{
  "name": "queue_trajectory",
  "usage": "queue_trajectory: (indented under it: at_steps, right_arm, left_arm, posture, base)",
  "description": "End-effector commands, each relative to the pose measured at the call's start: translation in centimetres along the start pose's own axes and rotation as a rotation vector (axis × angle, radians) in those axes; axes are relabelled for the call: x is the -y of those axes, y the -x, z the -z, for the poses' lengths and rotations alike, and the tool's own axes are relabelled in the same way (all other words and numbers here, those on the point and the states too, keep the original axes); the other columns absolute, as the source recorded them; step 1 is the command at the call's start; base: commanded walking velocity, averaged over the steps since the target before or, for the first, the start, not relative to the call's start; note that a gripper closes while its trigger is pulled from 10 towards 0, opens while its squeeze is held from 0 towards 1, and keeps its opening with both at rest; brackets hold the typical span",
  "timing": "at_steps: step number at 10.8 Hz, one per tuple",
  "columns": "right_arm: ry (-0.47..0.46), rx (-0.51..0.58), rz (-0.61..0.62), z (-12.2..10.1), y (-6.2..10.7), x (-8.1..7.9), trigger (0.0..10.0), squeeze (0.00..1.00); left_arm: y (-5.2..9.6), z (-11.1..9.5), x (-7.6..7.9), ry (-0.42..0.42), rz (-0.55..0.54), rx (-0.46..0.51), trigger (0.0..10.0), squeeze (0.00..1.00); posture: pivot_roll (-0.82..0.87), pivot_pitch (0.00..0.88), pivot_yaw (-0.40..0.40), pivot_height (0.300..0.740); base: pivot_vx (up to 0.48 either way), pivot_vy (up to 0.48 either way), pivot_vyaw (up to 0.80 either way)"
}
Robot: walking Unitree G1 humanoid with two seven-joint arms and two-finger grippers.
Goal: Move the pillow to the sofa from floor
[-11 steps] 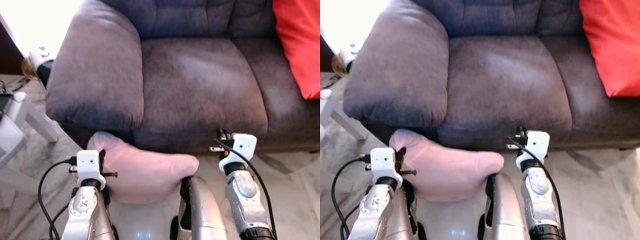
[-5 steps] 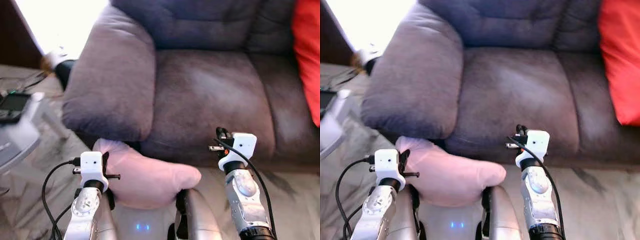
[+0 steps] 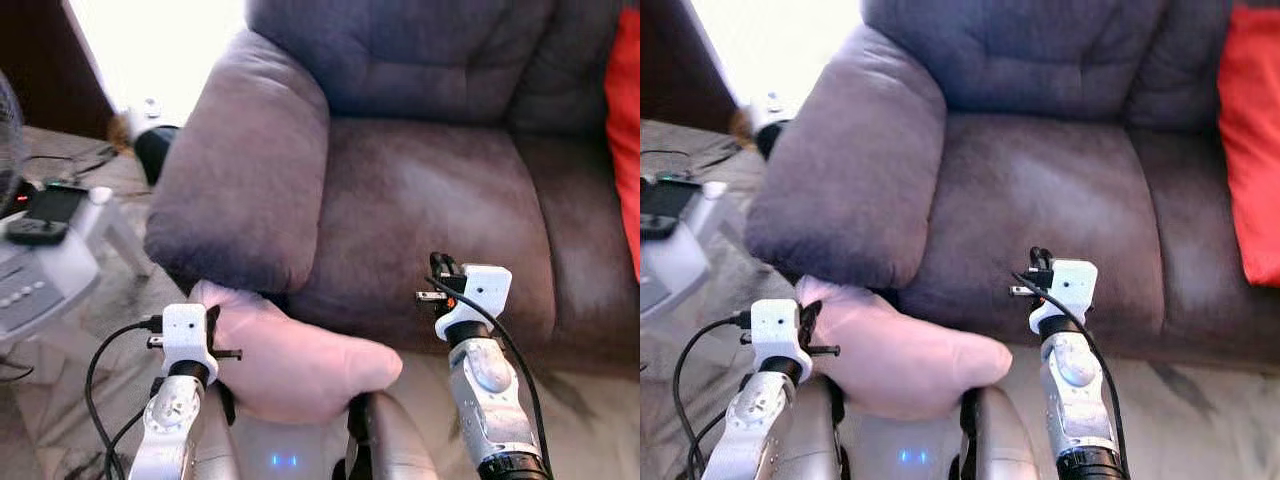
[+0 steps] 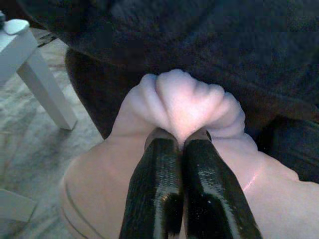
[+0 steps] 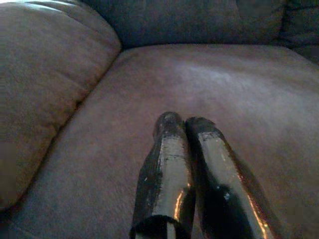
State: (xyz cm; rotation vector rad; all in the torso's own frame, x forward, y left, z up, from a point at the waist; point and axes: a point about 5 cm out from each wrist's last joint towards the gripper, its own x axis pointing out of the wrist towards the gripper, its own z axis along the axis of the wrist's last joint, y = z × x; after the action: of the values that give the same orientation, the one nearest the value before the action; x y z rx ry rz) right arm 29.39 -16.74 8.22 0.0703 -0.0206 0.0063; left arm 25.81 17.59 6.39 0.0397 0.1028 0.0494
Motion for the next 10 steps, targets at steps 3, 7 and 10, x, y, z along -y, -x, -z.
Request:
queue_trajectory:
  at_steps: [3,7,10]
  right_arm:
    - [0.004,-0.007,0.007,0.27,0.09,0.23,10.0,0.00]
    - [0.004,-0.006,0.008,0.23,-0.03,0.31,10.0,0.00]
    - [0.005,-0.005,0.007,0.22,-0.08,0.24,10.0,0.00]
  left_arm:
    - [-0.64,-5.34,-0.88,-0.002,-0.037,0.265,10.0,0.00]
    - [-0.64,-5.55,-0.27,0.002,-0.007,0.283,10.0,0.00]
    - [-0.62,-5.54,-0.40,-0.009,-0.013,0.282,10.0,0.00]
  posture:
    - [0.10,0.092,-0.080,0.634]
    - [0.10,0.090,-0.081,0.634]
    - [0.10,0.090,-0.081,0.634]
  base:
    - [0.000,0.000,0.00]
    - [-0.233,0.000,0.00]
    - [-0.092,0.000,0.00]
